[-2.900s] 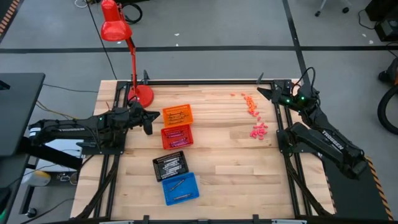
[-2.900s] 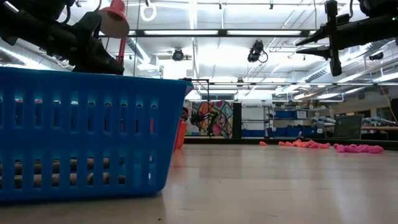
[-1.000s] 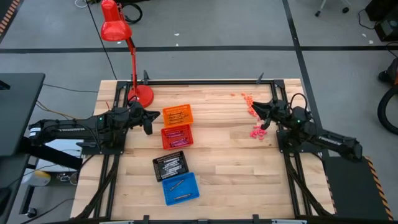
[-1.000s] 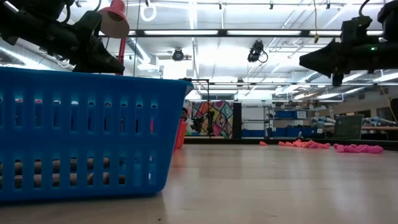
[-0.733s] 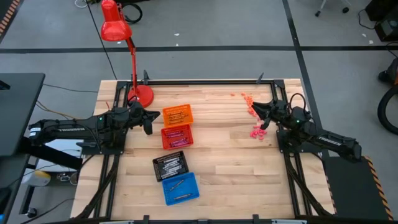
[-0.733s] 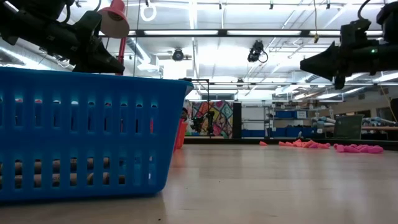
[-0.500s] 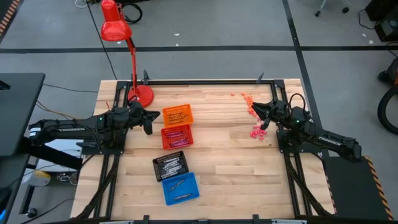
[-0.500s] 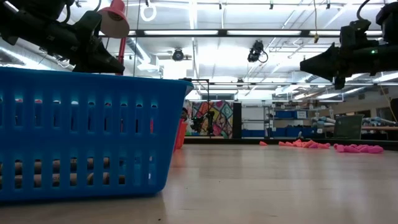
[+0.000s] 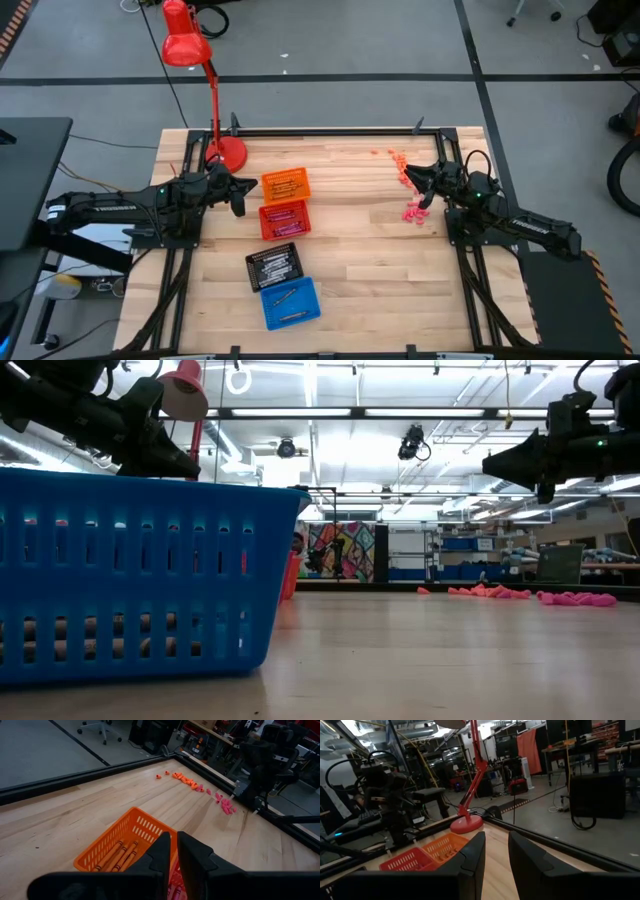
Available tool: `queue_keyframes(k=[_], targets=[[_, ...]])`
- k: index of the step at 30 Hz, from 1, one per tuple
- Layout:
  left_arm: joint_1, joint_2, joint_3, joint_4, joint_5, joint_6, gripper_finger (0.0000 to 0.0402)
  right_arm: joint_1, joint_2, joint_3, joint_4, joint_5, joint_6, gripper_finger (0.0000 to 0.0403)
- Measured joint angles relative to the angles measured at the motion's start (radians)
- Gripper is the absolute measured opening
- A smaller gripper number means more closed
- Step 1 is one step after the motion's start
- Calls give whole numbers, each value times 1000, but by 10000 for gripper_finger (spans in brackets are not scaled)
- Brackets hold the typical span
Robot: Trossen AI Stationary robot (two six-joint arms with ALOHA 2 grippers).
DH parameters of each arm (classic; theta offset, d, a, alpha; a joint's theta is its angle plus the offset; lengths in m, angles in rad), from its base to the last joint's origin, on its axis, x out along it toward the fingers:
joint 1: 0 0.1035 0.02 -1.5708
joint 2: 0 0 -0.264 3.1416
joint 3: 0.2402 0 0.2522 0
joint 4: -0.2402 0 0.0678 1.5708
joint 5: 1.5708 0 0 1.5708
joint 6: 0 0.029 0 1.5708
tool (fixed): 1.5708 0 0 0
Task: Sort crayons
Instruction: Return to Home Position
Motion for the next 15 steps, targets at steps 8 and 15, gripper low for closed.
queue_keyframes(k=[8, 15], targets=[[0, 0, 0, 0, 0, 0, 43, 0, 0, 0, 0, 0, 0, 90], [-14, -15, 0, -10, 0, -3, 43, 0, 0, 0, 0, -1, 0, 90]])
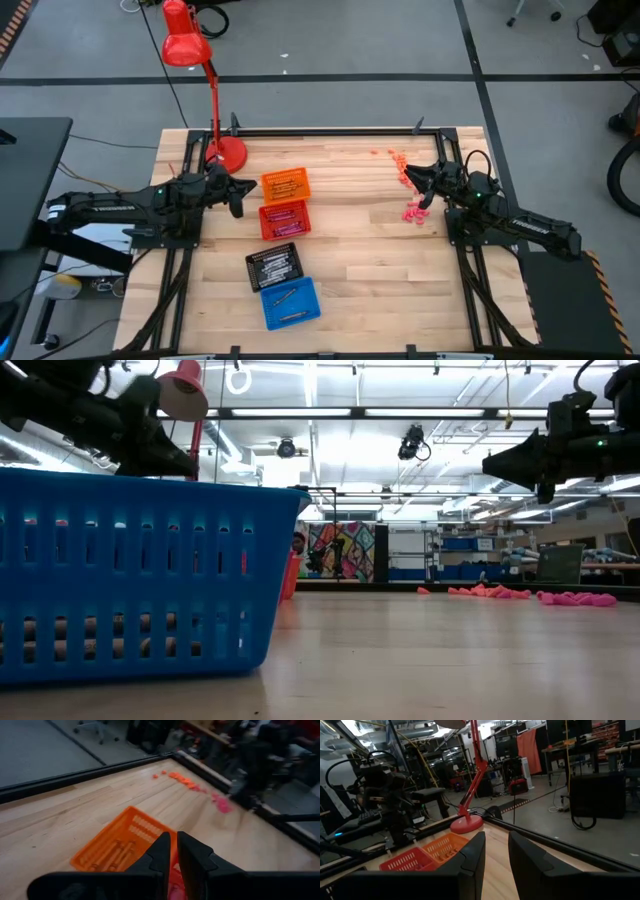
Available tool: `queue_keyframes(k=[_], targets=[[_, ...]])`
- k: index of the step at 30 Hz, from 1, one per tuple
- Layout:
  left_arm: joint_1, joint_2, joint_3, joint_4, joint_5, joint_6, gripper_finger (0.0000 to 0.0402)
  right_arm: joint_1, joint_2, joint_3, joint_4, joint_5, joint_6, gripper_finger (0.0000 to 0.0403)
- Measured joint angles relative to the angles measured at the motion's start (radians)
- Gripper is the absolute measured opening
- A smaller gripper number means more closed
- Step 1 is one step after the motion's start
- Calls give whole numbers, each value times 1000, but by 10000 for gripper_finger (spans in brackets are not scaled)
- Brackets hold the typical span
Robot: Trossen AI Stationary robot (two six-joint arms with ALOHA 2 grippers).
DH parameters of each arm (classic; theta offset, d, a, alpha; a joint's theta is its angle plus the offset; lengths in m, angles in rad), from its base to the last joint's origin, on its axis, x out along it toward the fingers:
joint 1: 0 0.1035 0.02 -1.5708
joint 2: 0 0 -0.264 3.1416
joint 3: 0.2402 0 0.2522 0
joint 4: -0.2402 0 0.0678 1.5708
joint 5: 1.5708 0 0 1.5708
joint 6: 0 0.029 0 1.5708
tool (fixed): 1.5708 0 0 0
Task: Sort crayons
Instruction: Return to Home Position
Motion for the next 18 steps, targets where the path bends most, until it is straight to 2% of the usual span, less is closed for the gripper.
queue_keyframes(k=[4, 9, 14, 18], targets=[[-53, -88, -2, -18, 0, 43, 43, 0, 0, 0, 0, 0, 0, 90], [-117, -165, -32, -23, 0, 239, 43, 0, 0, 0, 0, 0, 0, 90], [-160, -270, -116, -20, 1, 409, 43, 0, 0, 0, 0, 0, 0, 90], [-159, -362, -225, -23, 0, 435, 43, 0, 0, 0, 0, 0, 0, 90]])
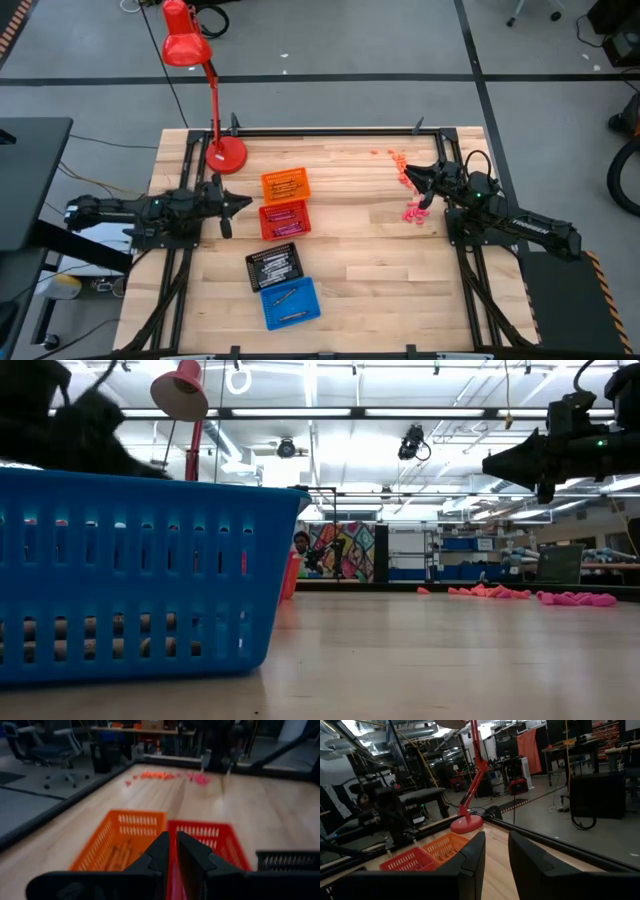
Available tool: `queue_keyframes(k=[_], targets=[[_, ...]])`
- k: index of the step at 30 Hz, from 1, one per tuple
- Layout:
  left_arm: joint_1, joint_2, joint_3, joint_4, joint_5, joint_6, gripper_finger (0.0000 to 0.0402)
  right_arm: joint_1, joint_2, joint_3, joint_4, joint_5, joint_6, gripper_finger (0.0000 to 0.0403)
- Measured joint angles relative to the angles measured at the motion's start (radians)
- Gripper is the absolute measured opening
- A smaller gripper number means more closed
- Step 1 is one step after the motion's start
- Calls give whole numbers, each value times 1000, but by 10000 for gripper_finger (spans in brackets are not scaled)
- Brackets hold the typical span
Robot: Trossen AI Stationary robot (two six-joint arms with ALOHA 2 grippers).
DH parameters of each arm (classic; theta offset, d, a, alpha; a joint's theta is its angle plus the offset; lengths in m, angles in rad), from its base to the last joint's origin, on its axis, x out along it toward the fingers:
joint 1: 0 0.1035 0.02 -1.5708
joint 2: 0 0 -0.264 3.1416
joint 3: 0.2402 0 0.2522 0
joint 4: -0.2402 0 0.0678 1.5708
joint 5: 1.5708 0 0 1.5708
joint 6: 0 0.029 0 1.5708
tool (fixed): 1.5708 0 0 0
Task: Sort crayons
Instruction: Return to Home Position
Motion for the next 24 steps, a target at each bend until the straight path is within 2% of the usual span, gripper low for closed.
queue_keyframes(k=[8, 24], targets=[[1, -83, -17, 85, 3, -17, 43, 0, 1, 0, 3, -6, 0, 90], [1, -81, -17, 84, 4, -18, 43, 0, 1, 0, 8, -7, 0, 90]])
